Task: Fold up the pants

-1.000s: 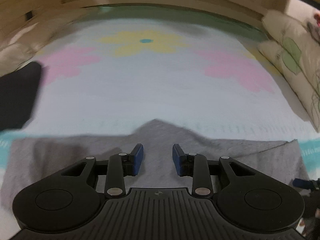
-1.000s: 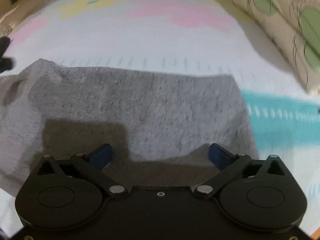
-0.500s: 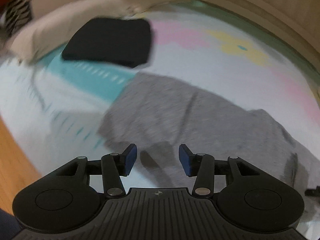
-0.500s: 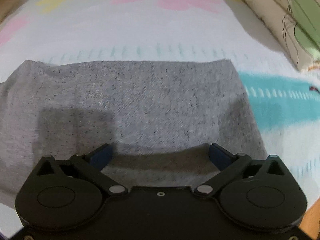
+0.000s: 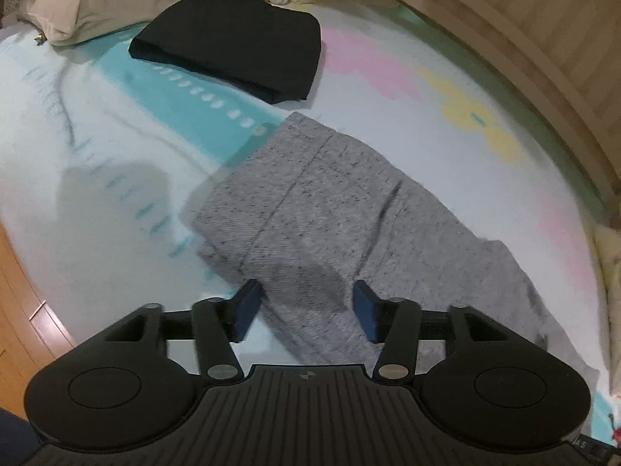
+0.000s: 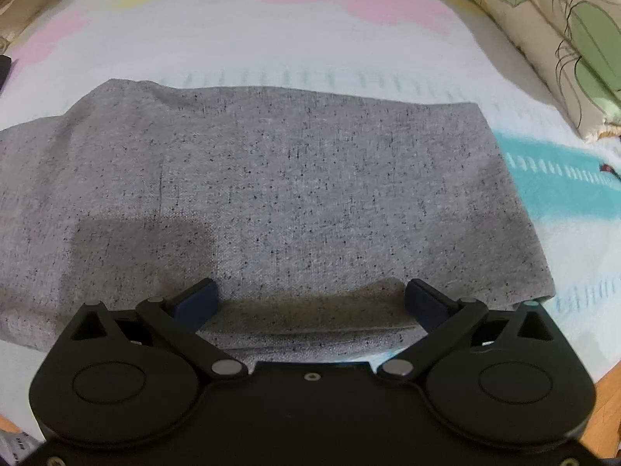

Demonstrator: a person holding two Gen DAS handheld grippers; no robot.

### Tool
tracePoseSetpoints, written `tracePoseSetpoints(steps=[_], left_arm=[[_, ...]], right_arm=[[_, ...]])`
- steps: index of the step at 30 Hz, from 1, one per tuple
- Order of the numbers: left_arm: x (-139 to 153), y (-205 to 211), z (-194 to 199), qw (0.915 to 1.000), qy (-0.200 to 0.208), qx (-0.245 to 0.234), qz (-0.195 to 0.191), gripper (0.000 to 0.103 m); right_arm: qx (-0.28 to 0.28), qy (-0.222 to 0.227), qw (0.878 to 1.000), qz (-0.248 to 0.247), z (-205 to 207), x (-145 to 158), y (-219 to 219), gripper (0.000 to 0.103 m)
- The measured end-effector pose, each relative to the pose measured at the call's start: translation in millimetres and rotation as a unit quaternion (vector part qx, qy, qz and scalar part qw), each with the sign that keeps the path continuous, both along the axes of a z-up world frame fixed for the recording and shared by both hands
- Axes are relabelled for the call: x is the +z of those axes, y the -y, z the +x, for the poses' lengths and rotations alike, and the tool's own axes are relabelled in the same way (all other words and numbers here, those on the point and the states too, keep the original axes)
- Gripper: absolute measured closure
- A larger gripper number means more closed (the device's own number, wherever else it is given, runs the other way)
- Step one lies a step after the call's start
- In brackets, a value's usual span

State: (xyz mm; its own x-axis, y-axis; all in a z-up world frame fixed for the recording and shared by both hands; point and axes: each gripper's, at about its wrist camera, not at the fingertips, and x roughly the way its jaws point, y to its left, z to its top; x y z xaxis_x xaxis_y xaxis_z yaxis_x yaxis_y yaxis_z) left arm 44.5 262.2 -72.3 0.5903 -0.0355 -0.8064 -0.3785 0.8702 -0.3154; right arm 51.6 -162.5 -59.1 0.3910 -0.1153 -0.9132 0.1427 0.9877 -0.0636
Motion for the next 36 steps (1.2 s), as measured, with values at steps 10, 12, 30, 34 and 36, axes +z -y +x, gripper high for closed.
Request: tracePoseSetpoints(steps=[10, 12, 30, 34, 36], left_arm=[[-22, -3, 3, 0.9993, -0.018, 0.019, -0.026, 0.032], [-24, -4, 10, 0.9992, 0.001, 0.023, -0.031, 0.029], [-4, 23, 9, 0.9939, 0.109, 0.012, 0.01, 0.078], [34, 64, -9, 0.9793, 0.164, -0.055, 0.106, 0.078], [53, 83, -18, 0.9681, 0.195, -0.087, 0.132, 0.079]], right_arm=[[-0.009, -0.01, 1.0, 0.018, 17, -10, 13, 0.001], [-0.008, -0.009, 1.0, 0.021, 18, -11, 12, 0.001], [0.011, 0.016, 0.999, 0.042, 12, -14, 20, 0.001], [0.011, -0.001, 0.999, 0.051, 19, -10, 23, 0.001], [0.014, -0.003, 0.998, 0.065, 21, -5, 26, 0.002]])
